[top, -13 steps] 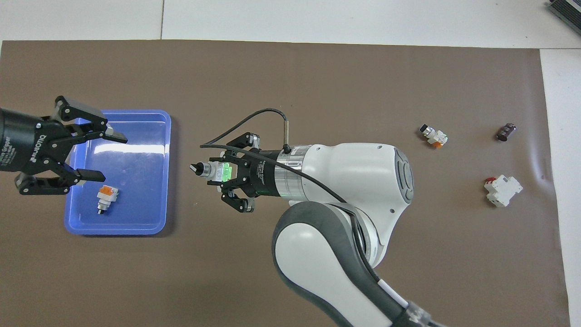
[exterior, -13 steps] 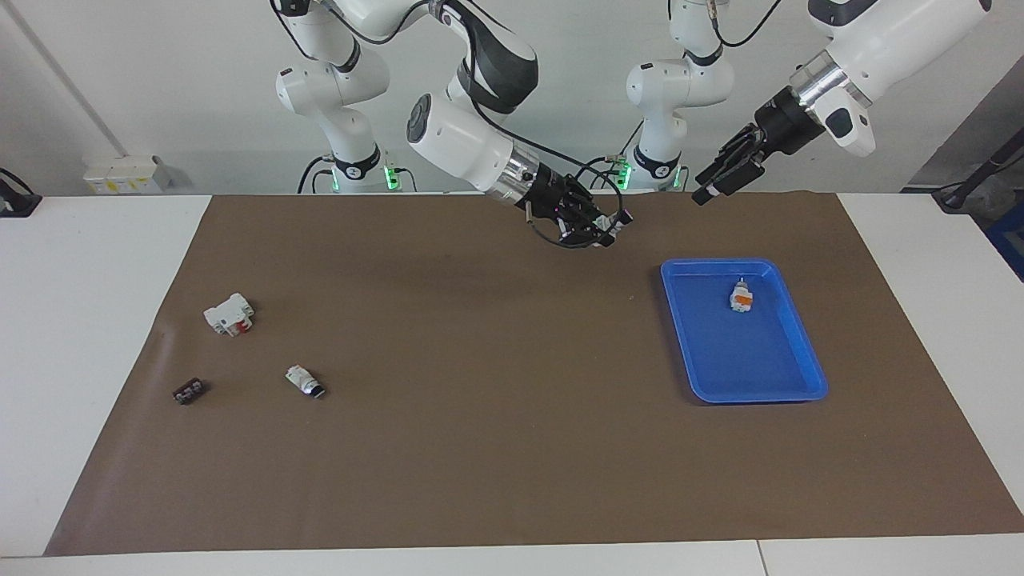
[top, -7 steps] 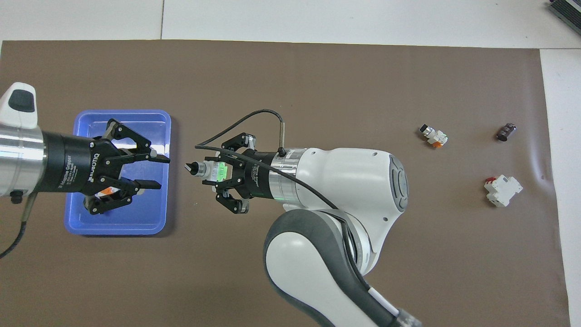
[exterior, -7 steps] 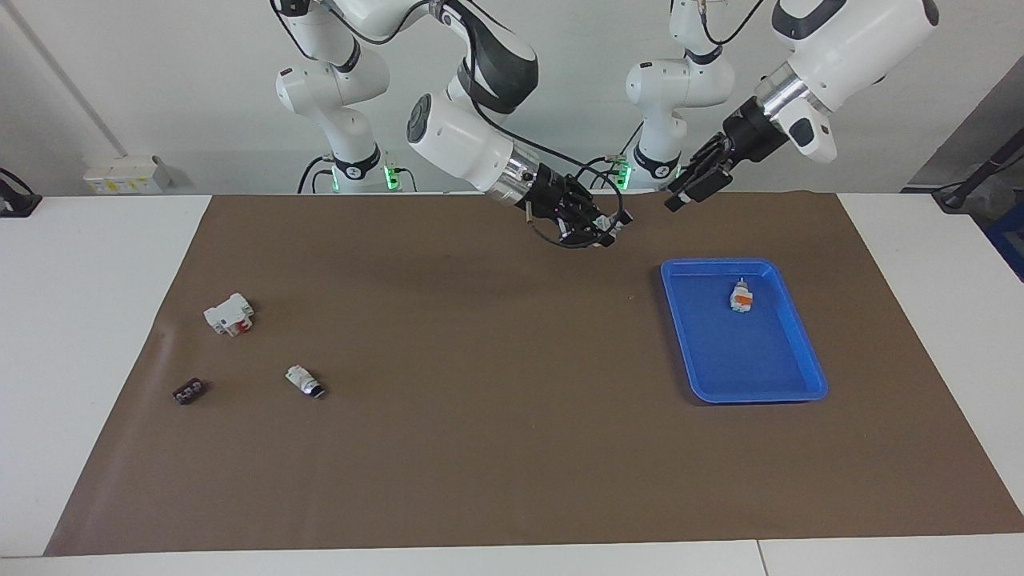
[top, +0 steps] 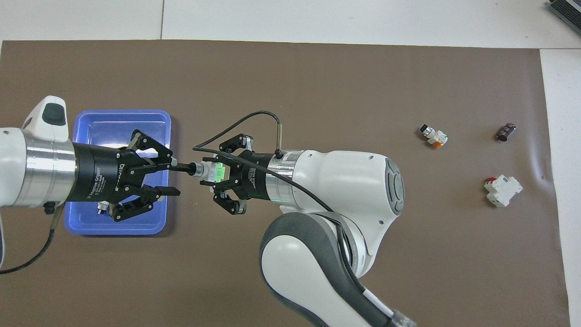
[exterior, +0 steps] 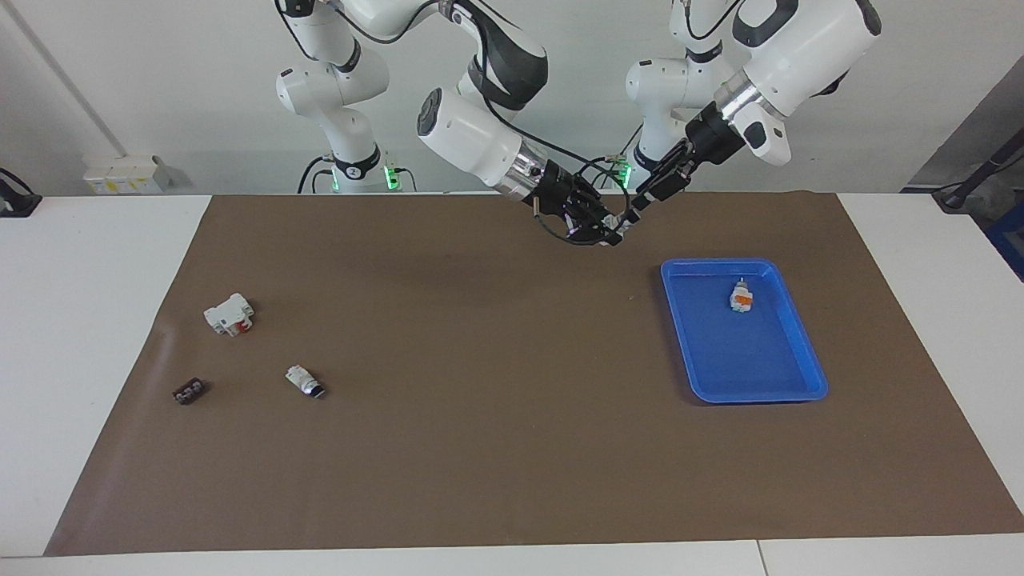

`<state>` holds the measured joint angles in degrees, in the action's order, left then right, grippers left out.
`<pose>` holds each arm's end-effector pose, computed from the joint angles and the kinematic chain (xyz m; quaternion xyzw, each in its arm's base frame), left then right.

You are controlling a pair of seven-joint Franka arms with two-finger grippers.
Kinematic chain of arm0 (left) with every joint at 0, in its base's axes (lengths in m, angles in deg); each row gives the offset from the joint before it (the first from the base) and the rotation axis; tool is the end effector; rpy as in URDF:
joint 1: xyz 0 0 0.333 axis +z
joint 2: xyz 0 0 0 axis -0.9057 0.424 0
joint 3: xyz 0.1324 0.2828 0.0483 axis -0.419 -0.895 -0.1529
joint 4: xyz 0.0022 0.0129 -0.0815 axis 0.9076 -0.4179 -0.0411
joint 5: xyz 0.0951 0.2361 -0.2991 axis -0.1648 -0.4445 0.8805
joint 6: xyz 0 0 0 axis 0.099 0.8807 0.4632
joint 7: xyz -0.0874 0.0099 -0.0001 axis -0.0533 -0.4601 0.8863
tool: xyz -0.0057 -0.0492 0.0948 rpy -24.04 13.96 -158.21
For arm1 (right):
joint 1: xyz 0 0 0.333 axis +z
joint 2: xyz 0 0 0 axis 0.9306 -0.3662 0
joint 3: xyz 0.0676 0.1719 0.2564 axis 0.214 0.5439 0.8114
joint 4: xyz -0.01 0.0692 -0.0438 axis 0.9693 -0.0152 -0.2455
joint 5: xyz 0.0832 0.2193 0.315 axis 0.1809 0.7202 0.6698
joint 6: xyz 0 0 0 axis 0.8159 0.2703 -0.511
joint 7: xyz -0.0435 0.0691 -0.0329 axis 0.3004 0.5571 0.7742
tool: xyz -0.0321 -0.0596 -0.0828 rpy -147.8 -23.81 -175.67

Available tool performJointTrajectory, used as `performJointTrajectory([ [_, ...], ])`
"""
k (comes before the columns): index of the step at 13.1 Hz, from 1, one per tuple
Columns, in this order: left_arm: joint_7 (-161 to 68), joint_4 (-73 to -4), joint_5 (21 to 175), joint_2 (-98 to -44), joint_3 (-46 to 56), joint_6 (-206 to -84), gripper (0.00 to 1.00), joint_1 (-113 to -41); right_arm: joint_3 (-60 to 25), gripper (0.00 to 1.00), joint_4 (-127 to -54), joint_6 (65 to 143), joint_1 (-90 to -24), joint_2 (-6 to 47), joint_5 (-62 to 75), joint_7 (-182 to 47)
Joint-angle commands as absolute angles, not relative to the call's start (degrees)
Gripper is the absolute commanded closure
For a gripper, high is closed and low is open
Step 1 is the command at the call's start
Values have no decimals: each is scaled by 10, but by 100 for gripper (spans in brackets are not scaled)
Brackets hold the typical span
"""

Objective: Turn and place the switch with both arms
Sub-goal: 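Hold the green switch with the right gripper while the left gripper approaches it, then grasp the green switch with the left gripper from the right gripper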

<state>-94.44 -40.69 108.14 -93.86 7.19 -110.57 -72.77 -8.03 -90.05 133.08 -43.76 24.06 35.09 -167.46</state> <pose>0.4802 -0.1606 0.5990 0.8369 0.4624 -0.1417 0.2565 0.5061 0.4158 0.4918 -0.6068 0.6467 0.2771 0.3698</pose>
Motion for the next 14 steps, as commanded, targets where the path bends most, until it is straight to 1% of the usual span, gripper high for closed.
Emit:
performJointTrajectory([
  [1,-948,-431,1091,-960,67,-1134,56,-742,-78,100,-889,1339,-437,233,341,-1689],
  [6,-940,-452,1091,-956,67,-1192,57,-761,-78,100,-889,1341,-437,233,341,-1689],
  [14,-882,-452,1091,-955,66,-1190,61,-755,-78,100,-888,1342,-437,231,341,-1686],
])
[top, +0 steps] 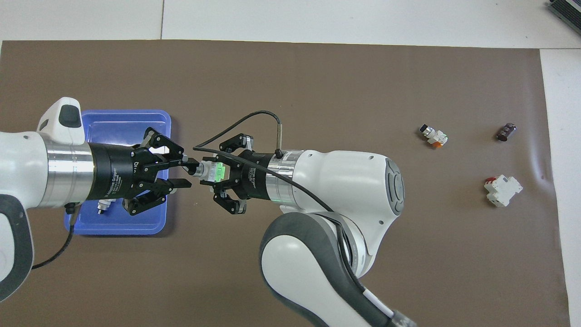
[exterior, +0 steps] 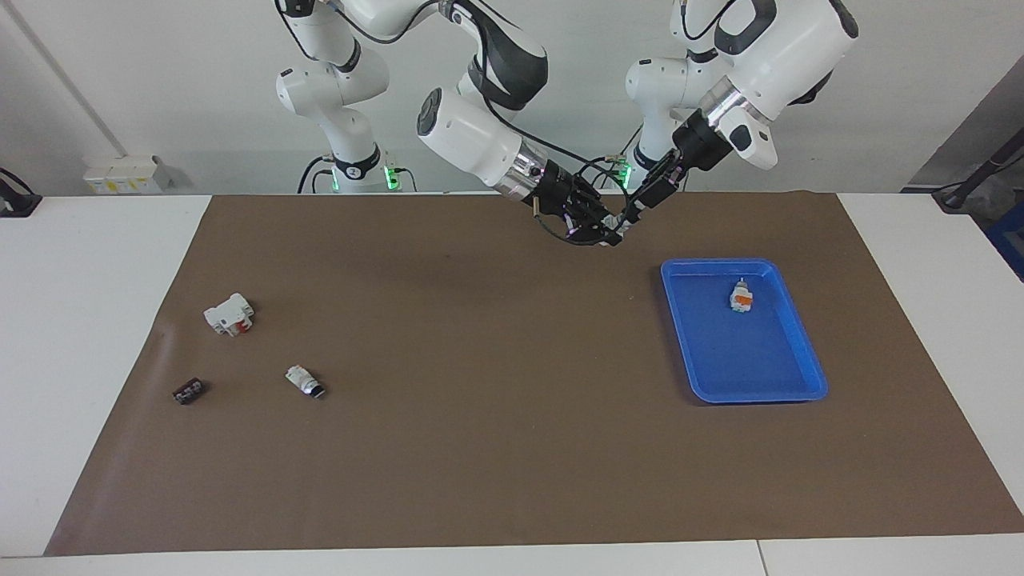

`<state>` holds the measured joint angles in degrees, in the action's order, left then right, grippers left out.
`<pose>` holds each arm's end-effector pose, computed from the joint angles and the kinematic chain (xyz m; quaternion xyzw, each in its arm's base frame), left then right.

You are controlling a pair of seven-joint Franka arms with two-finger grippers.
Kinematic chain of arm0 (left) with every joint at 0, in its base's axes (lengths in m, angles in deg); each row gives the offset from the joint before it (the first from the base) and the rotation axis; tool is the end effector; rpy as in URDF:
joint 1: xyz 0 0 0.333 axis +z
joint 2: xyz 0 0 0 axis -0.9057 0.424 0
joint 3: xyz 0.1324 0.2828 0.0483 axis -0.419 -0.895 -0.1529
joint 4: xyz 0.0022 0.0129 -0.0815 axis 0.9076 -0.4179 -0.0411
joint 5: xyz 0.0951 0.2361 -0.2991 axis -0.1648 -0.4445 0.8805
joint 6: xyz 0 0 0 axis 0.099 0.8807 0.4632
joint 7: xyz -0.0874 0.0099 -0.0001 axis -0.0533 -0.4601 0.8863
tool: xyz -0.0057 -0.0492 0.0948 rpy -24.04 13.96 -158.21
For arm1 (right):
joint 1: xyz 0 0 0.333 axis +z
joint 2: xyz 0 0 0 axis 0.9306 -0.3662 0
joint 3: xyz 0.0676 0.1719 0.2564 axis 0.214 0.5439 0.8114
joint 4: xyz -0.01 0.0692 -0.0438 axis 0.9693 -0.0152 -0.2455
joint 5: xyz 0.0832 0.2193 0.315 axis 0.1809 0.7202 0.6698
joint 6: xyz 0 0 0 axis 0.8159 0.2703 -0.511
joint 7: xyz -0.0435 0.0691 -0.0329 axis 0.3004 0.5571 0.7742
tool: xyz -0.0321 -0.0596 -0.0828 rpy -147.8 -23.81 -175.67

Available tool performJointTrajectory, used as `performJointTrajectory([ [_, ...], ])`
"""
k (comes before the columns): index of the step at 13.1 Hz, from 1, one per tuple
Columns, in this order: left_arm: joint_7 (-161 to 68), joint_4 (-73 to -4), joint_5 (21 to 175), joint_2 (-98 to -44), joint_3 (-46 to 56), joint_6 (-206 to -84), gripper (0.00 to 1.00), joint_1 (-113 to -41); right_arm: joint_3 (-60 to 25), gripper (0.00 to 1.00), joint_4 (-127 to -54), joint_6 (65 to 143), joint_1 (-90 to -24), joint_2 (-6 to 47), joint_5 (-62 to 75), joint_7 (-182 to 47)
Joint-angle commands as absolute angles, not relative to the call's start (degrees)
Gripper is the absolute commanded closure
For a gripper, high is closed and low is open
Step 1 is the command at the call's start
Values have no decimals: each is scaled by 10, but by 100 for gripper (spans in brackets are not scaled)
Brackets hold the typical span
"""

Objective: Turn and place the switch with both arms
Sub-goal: 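Grasp the green switch with the left gripper from the right gripper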

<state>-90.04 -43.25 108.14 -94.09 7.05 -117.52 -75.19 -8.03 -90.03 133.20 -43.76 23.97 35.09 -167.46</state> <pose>0.4823 -0.1733 0.5888 0.8511 0.4337 -0.1027 0.2776 0.5066 0.4157 0.4912 -0.6063 0.6473 0.2766 0.3699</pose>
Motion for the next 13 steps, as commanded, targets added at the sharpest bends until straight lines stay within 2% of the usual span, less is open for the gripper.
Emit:
performJointTrajectory([
  [1,-873,-455,1091,-956,66,-1190,61,-754,-78,100,-888,1342,-437,231,341,-1686],
  [7,-847,-461,1091,-954,65,-1196,62,-753,-78,100,-888,1342,-437,231,341,-1686],
  [12,-834,-461,1091,-954,66,-1199,77,-754,-79,100,-888,1342,-437,231,341,-1686],
  [13,-833,-461,1091,-954,66,-1199,83,-754,-78,100,-888,1342,-437,231,341,-1686],
])
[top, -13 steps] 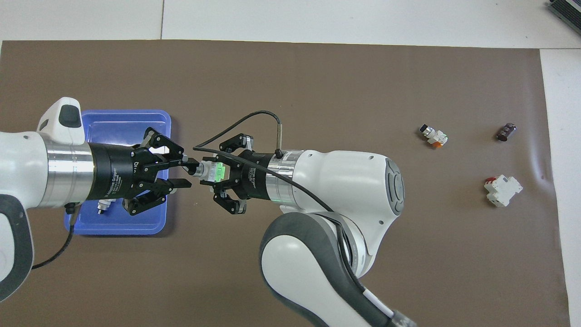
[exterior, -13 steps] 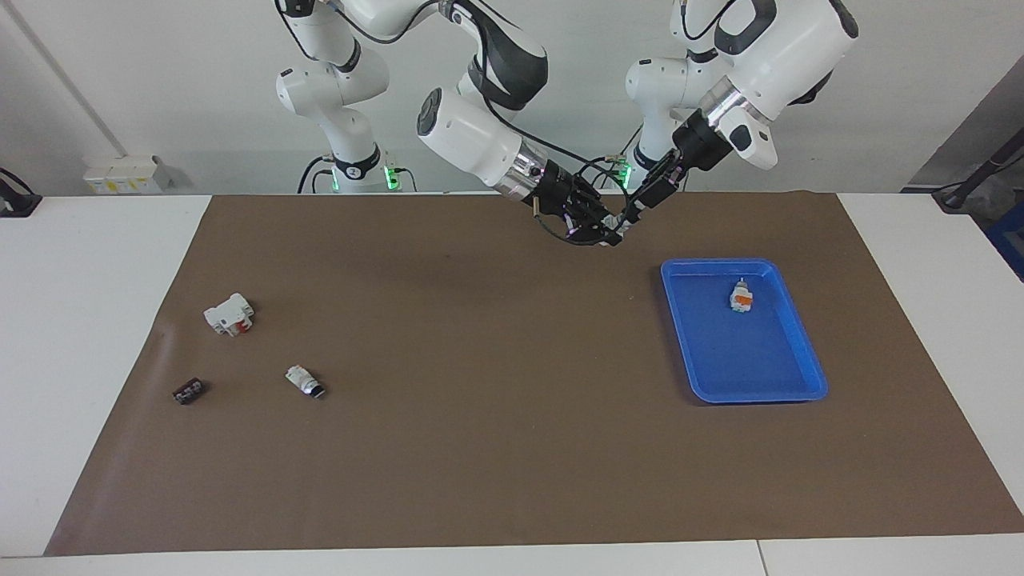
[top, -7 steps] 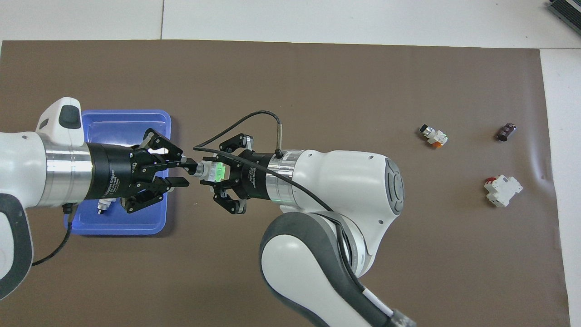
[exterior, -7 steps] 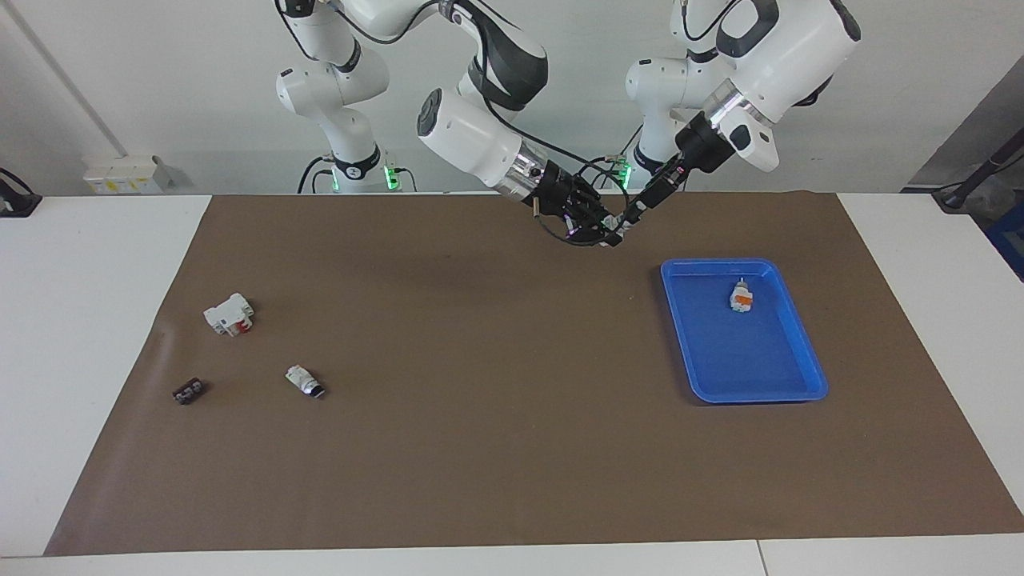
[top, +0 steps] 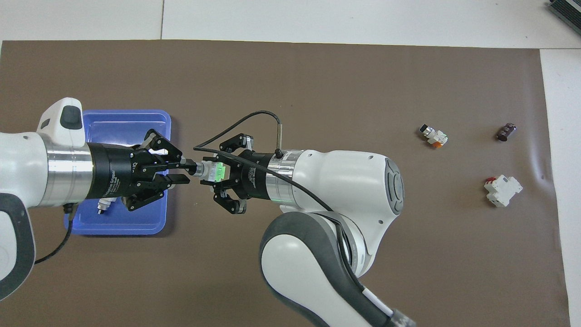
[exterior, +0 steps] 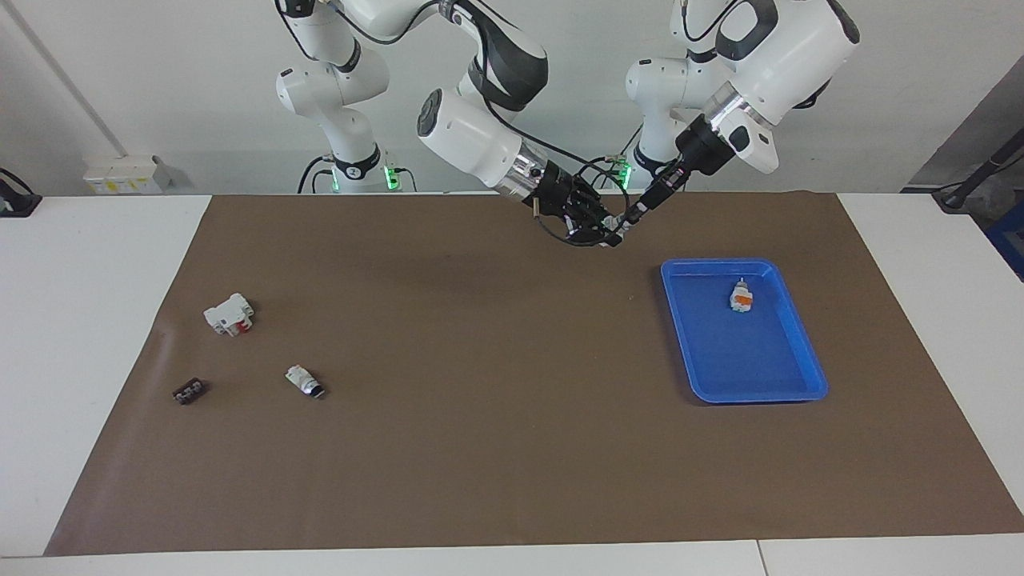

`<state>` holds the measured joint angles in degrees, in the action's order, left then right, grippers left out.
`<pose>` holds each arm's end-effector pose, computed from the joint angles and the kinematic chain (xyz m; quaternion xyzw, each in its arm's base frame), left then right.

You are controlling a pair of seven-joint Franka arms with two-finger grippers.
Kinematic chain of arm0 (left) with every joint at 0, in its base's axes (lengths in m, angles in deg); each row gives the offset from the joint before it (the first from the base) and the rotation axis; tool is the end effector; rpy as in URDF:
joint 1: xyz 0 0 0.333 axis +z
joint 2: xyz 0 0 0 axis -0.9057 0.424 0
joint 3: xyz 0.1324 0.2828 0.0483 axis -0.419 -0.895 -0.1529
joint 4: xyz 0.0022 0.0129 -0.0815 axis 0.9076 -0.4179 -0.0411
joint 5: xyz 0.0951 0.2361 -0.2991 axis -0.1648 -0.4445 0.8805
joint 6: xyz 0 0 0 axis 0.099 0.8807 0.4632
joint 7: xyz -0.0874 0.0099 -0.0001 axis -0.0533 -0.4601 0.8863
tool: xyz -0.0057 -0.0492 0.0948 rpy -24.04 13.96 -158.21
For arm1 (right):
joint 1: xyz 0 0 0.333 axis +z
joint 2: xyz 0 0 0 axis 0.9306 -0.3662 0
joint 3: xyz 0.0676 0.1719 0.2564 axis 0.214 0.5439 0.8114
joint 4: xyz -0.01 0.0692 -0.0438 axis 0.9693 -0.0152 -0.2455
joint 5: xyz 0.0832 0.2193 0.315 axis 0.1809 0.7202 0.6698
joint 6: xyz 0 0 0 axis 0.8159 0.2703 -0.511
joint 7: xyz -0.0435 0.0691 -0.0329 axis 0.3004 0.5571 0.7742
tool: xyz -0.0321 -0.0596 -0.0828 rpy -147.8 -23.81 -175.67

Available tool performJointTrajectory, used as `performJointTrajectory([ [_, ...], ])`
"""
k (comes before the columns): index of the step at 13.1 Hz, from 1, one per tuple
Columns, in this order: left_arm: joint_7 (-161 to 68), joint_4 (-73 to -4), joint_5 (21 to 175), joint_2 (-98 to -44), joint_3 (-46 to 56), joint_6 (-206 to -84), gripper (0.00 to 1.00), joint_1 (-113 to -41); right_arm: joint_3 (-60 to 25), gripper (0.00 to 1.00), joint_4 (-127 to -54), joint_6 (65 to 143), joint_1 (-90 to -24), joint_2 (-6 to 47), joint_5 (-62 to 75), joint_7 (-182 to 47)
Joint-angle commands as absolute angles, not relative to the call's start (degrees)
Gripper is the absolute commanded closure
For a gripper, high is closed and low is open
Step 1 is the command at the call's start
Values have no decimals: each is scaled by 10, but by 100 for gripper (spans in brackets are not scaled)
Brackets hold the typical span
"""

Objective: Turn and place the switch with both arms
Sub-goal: 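Grasp the green switch with the left gripper from the right gripper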

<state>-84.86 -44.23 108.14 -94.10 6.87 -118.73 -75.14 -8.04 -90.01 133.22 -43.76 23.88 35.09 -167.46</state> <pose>0.4839 -0.1698 0.5822 0.8669 0.4016 -0.0870 0.2822 0.5069 0.4158 0.4904 -0.6061 0.6477 0.2767 0.3695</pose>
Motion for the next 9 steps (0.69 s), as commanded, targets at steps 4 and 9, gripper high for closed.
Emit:
performJointTrajectory([
  [4,-817,-461,1091,-954,66,-1198,100,-754,-78,100,-888,1342,-437,231,341,-1686],
  [9,-827,-460,1091,-954,65,-1197,100,-756,-79,100,-888,1342,-437,231,341,-1686],
])
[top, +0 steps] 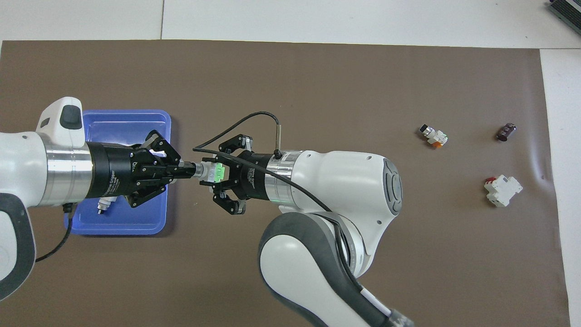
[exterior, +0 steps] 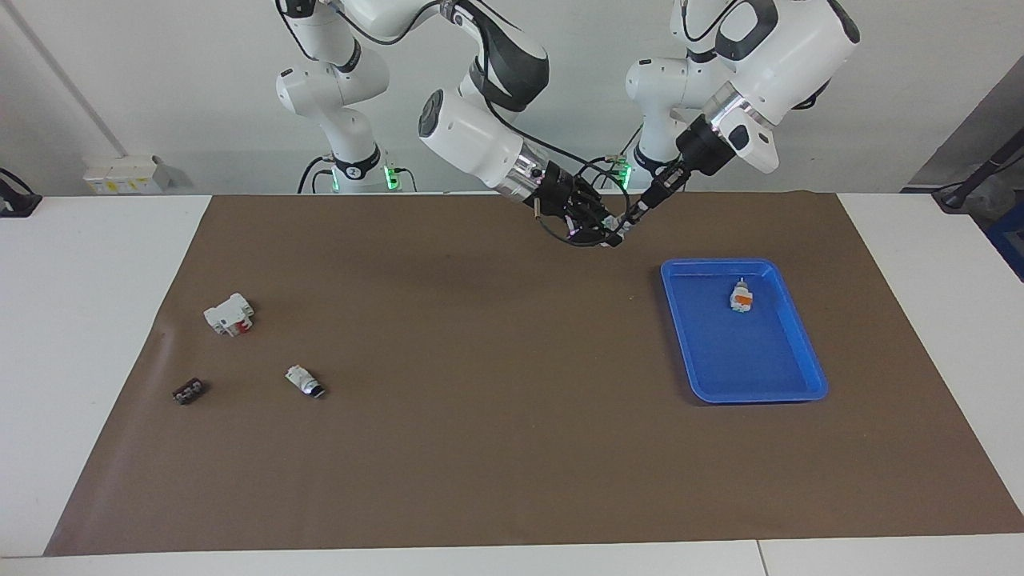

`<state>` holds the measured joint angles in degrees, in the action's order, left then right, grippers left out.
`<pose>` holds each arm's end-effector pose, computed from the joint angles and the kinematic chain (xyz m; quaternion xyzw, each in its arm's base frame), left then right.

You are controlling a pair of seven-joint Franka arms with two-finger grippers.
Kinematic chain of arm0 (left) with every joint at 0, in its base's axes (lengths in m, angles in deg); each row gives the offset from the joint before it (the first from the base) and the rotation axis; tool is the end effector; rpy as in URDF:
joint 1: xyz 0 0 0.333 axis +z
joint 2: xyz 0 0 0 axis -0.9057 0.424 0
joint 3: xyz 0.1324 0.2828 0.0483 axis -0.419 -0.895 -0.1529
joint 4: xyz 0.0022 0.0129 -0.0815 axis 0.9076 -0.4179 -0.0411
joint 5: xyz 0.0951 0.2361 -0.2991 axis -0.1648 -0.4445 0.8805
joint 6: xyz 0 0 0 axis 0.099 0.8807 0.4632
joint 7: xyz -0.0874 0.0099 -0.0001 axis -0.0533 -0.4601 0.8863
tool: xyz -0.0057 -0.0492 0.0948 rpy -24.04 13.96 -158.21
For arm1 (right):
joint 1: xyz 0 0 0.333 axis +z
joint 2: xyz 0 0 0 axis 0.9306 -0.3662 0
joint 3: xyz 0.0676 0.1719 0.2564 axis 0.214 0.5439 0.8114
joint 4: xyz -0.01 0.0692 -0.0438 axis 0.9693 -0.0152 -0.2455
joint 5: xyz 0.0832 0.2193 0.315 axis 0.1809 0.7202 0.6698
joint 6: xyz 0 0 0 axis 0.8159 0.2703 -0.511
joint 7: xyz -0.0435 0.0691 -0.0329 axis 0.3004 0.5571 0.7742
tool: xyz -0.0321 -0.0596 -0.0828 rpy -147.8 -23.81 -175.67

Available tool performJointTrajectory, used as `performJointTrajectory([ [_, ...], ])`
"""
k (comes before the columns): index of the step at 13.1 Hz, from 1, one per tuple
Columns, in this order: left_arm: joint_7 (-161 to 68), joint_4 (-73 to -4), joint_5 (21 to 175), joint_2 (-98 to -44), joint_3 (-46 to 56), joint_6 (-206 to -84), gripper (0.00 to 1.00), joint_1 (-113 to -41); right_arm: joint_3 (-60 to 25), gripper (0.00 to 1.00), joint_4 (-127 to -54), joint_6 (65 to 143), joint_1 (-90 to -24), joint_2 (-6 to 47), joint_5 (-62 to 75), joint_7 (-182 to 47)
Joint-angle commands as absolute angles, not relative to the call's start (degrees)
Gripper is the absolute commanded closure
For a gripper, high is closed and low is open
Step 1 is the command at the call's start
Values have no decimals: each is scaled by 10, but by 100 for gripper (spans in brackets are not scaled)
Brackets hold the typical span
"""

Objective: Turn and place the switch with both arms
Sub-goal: 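Grasp the green switch with the left gripper from the right gripper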

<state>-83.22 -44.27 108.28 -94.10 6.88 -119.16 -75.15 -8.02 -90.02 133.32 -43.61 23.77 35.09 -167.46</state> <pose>0.4845 -0.1697 0.5826 0.8715 0.3903 -0.0808 0.2858 0.5061 0.4172 0.4892 -0.6067 0.6475 0.2770 0.3688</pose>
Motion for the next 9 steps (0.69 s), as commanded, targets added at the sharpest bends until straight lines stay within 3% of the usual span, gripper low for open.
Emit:
performJointTrajectory([
  [1,-845,-460,1091,-954,65,-1197,100,-755,-79,100,-888,1342,-437,231,341,-1686],
  [9,-1242,-457,1070,-950,64,-1225,100,-755,-78,100,-887,1342,-437,231,341,-1686],
])
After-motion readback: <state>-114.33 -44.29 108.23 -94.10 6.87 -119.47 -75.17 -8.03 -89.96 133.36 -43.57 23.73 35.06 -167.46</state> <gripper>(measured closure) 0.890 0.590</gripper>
